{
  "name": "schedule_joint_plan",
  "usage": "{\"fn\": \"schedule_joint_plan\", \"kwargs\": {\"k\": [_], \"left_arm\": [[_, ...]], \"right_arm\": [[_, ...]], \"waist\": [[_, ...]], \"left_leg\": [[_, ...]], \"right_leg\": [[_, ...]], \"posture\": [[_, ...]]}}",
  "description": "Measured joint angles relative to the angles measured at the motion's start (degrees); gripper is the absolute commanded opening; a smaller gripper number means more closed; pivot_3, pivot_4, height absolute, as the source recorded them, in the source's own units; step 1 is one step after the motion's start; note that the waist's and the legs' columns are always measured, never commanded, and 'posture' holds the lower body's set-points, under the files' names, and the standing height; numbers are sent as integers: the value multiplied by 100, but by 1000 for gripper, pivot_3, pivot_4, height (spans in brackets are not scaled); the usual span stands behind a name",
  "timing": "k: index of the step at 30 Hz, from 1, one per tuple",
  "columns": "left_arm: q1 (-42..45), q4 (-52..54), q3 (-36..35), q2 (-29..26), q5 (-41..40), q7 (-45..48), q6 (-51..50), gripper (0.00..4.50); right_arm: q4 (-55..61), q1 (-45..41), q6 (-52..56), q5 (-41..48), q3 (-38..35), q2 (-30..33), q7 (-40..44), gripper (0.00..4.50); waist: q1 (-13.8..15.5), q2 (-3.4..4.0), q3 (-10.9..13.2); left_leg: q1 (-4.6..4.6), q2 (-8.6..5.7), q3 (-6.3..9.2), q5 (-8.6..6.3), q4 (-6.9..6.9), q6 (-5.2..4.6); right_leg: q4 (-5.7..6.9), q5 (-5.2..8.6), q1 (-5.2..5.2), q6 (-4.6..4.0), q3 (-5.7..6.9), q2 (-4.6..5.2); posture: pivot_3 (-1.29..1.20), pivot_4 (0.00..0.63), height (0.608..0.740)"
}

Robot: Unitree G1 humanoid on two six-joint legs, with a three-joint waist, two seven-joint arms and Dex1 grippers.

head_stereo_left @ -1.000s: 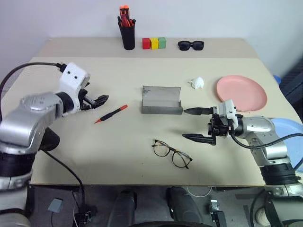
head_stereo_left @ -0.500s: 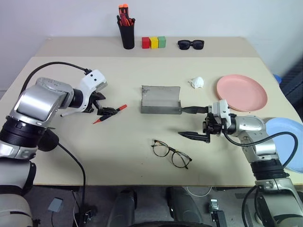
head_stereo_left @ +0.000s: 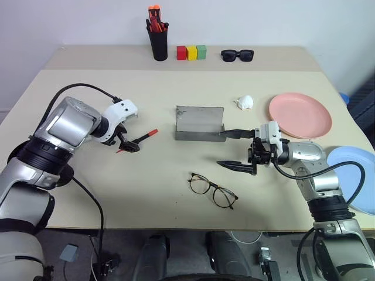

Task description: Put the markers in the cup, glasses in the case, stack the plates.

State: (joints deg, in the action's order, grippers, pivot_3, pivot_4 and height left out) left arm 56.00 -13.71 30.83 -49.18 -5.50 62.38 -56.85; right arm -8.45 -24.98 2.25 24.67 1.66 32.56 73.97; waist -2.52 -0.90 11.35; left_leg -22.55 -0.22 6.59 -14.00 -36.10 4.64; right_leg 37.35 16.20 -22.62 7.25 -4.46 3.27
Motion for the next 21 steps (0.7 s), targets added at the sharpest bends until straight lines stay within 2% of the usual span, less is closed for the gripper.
{"fn": "schedule_joint_plan", "kwargs": {"k": [8,21], "left_arm": [[362,-486,220,487,486,61,75,4500],[445,-684,348,578,851,410,-11,4500]], "right_arm": [[1,-2,-51,-34,10,-20,-38,4466],[58,196,-135,-32,4,-21,-135,4466]], "waist": [[-18,0,0],[-7,0,0]], "left_leg": [[0,0,0,0,3,0],[0,0,0,0,-2,0]], "right_leg": [[2,0,-3,0,-1,0],[8,0,-2,0,-1,0]], "posture": [[0,150,740],[0,150,740]]}}
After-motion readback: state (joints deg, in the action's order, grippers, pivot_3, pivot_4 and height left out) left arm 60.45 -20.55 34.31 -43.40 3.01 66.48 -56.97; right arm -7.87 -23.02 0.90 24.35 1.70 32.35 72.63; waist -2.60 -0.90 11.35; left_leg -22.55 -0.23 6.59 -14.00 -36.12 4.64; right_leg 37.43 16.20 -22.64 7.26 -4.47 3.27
